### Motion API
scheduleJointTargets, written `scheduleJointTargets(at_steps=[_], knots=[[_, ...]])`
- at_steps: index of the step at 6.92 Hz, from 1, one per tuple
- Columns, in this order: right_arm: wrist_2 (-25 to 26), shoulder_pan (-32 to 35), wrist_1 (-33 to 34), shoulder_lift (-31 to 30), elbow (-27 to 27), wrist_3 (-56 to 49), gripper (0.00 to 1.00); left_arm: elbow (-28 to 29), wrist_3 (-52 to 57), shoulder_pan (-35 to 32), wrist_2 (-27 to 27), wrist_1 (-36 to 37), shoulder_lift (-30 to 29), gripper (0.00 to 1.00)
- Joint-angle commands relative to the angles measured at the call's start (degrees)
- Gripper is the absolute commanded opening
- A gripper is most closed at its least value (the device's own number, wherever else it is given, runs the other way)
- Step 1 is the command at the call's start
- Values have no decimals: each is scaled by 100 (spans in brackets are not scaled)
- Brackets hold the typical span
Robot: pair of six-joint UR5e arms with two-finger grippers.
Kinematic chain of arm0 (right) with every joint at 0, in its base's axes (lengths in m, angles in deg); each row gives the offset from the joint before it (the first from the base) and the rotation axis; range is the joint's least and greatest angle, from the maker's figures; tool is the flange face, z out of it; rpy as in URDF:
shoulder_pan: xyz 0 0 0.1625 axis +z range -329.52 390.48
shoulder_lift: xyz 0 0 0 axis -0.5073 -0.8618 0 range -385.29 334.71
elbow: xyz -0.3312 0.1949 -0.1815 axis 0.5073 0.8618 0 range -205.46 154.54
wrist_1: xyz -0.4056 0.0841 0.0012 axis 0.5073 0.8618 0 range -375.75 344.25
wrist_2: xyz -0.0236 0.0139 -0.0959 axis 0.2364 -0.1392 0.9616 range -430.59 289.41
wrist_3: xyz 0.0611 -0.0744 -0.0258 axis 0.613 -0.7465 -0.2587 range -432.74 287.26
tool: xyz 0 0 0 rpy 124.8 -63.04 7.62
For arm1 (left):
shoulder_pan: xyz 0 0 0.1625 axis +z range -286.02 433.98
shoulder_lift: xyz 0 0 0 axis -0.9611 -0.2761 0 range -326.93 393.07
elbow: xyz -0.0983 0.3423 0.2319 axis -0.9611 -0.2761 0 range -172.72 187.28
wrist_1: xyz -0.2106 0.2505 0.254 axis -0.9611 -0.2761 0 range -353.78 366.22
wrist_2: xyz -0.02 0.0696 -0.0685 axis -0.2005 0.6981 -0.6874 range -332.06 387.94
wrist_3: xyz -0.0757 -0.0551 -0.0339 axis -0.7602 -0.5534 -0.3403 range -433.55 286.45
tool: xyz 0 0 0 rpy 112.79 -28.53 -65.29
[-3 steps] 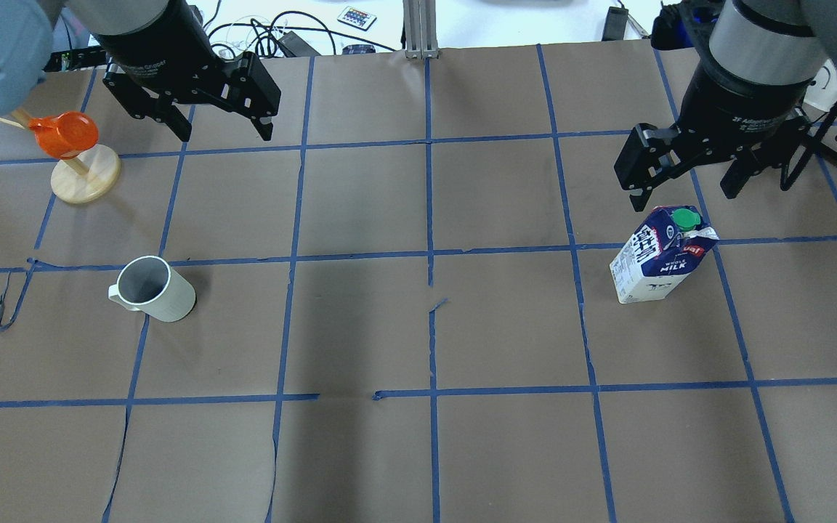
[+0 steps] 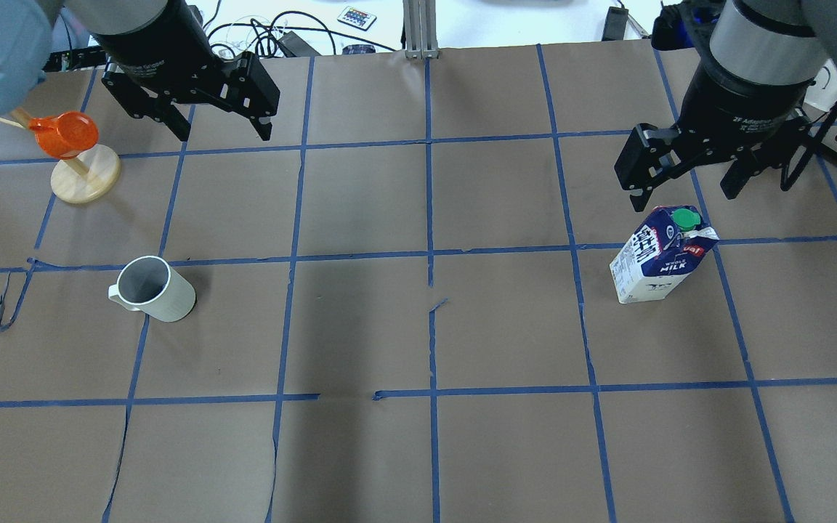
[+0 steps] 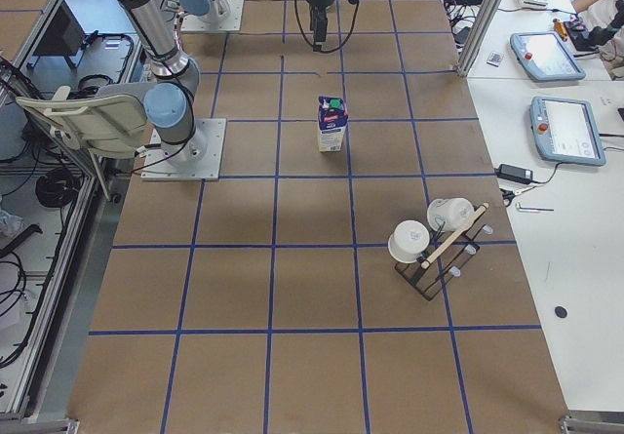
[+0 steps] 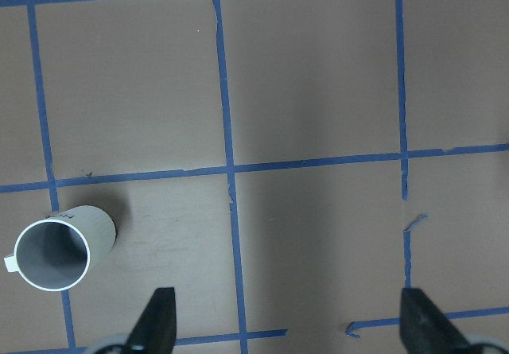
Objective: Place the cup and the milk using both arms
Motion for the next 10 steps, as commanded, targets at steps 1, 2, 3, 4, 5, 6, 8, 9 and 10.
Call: scheduleJointTargets(at_steps=[1,2,3,4,5,6,8,9,10], knots=[[-49,-3,-25,0,17,38,100,-8,0,-1,8,0,1,100],[4,-12,-16,9,9,64,100,-8,0,-1,8,-9,9,100],[-5,-12,-34,9,-9,64,100,-8,0,-10,8,-9,10,100],[-22,-12,-60,9,0,64,100,-8,0,-1,8,-9,1,100],[-22,-20,-69,18,0,64,100,-8,0,-1,8,-9,1,100],[-5,-38,-52,18,0,38,100,-8,0,-1,8,-9,1,100],[-39,-73,19,53,0,-67,100,-8,0,-1,0,-18,1,100],[-14,-99,262,79,-9,-259,100,-17,-17,-10,8,-18,1,100],[-5,-326,395,105,-44,-583,100,-43,-17,-1,8,-18,1,100]])
